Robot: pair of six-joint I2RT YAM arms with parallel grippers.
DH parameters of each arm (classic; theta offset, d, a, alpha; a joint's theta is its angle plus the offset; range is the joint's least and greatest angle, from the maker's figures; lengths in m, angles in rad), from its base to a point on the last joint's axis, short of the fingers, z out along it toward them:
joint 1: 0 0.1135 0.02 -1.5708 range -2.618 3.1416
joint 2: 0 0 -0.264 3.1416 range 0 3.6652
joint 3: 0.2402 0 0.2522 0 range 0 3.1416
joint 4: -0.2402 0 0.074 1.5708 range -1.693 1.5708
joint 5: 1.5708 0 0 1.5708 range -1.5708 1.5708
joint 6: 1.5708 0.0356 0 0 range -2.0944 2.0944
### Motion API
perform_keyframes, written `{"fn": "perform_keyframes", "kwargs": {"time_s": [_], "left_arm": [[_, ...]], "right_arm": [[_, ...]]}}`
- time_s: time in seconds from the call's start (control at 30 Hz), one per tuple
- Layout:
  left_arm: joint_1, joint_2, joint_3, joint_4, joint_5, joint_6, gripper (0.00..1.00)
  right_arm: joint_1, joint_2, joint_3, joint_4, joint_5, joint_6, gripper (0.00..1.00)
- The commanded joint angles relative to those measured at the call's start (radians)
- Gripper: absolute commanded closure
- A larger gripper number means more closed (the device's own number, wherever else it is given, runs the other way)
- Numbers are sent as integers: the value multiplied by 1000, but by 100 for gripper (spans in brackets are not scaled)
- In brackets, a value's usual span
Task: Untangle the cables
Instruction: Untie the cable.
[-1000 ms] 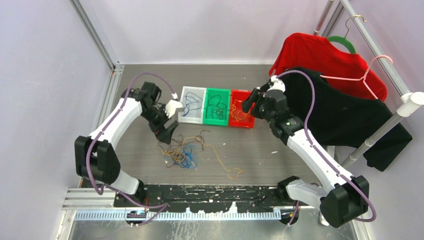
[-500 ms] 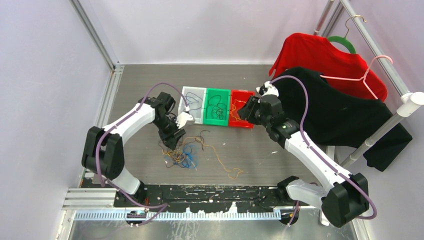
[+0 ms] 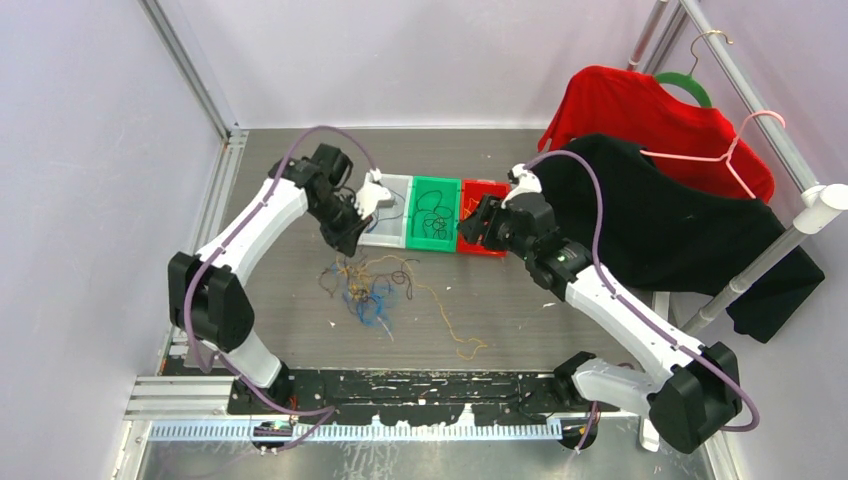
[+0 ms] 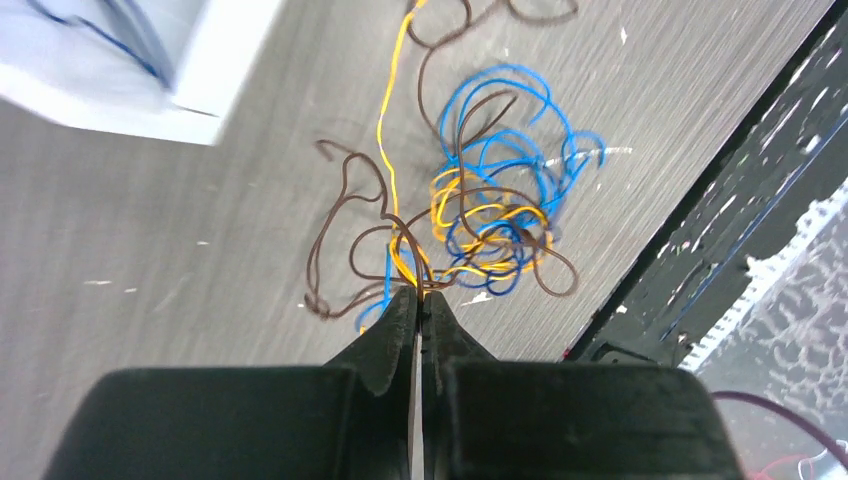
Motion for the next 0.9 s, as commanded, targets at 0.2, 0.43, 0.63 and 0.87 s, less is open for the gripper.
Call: {"fn": "perform_keyframes", "kwargs": {"time_s": [0.2,0.43,0.63,0.87], "left_arm": [[-2,-87,325,-218,108,-153,100],[-11,-120,391,-250,199,-200,100],[-27,-114,452,-294,230,-202,100],[-40,-129,466,-338,273,-160,100]], "right_arm": [[189,-12,-14,410,-59,-115,28],[333,88,80,474,-67,-214,25],[425,199,152,495,-24,-291,25],[471,311,206,493,191,-343,30]]}}
